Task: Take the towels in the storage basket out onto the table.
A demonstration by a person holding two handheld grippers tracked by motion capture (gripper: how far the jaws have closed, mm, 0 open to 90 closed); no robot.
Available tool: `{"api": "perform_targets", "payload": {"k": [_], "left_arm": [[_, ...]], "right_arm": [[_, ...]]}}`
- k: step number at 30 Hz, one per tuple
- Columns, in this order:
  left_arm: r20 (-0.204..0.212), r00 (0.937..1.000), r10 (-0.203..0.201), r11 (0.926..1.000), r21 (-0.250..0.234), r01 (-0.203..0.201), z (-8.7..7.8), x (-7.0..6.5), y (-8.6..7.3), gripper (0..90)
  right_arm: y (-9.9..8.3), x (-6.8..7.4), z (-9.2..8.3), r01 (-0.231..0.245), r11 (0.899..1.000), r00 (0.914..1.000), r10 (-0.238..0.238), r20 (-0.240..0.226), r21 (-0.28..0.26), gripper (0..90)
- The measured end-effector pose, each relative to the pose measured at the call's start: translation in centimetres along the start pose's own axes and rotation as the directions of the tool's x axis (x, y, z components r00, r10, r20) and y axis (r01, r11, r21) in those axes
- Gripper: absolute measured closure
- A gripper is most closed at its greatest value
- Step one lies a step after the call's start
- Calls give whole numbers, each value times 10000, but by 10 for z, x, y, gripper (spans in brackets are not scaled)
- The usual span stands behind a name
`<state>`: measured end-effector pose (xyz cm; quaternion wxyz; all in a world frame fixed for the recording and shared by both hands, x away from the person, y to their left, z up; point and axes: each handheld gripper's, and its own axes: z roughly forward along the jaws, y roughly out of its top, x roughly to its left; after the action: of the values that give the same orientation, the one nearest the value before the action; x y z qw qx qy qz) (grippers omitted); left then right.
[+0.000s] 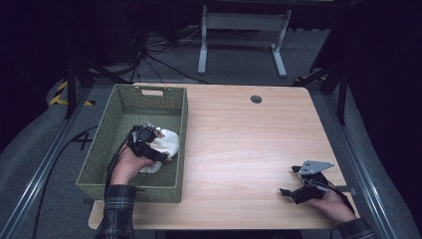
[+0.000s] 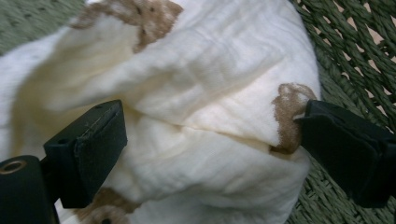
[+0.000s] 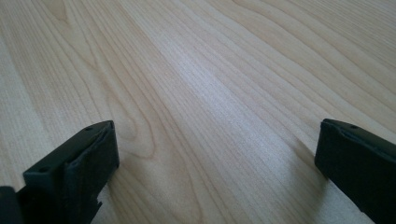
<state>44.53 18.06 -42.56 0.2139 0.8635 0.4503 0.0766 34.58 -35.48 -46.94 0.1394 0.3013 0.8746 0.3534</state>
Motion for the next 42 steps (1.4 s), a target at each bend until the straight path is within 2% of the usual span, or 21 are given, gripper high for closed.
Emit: {"api": "perform_targets", "payload": {"k": [2, 4, 7, 11, 16, 18, 21, 24, 25, 28, 30, 35, 40, 42], "left_arm": [[-84, 10000, 18, 9997, 232, -16, 4, 1, 0, 78], [80, 10000, -45, 9996, 270, 43, 7, 0, 0, 78], [75, 10000, 37, 9992, 397, -40, 9, -1, 0, 78], [60, 9998, -186, 9974, 698, 182, 13, -1, -1, 83], [158, 9998, -112, 9961, 875, 98, 14, -2, -1, 151], [216, 9998, 21, 9962, 868, -40, 11, -3, -1, 234], [413, 9990, 139, 9962, 848, -174, 8, -3, -1, 423], [537, 9985, 68, 9968, 788, -111, 5, -2, 0, 603], [671, 9977, -138, 9969, 784, 85, 4, -3, 0, 654], [750, 9971, -131, 9970, 771, 73, 2, -1, 0, 711], [820, 9964, -226, 9978, 639, 174, -2, -1, 0, 716], [1084, 9939, -180, 9997, -131, 196, -14, 1, 0, 720], [1202, 9927, 54, 9967, -814, 44, -26, 0, 1, 721], [1270, 9919, -18, 9937, -1111, 161, -31, 0, 0, 722]], "right_arm": [[0, 0, 0, -11, 10000, 10000, 11, -3, 2, 0], [0, 0, 0, -17, 10000, 10000, 17, -3, -2, 0], [0, 0, 0, -13, 10000, 10000, 13, -2, 4, 0], [0, 1, 0, -36, 10000, 10000, 36, 4, -9, 0], [0, 1, 0, -32, 10000, 10000, 32, 4, -7, 0], [0, 1, 0, -35, 10000, 10000, 35, 4, -8, 0], [0, 1, 0, -34, 10000, 10000, 34, 6, -10, 0], [0, 1, 0, -36, 10000, 10000, 36, 3, -8, 0], [0, 1, 0, -37, 10000, 10000, 37, 3, -9, 0], [0, 1, 0, -37, 10000, 10000, 37, 4, -9, 0], [0, 1, 0, -29, 10000, 10000, 29, 4, -14, 0], [0, 0, 0, -30, 10000, 10000, 30, 4, -16, 0], [0, 0, 0, -31, 10000, 10000, 31, 4, -14, 0], [0, 0, 0, -28, 10000, 10000, 28, 4, -14, 0]]}}
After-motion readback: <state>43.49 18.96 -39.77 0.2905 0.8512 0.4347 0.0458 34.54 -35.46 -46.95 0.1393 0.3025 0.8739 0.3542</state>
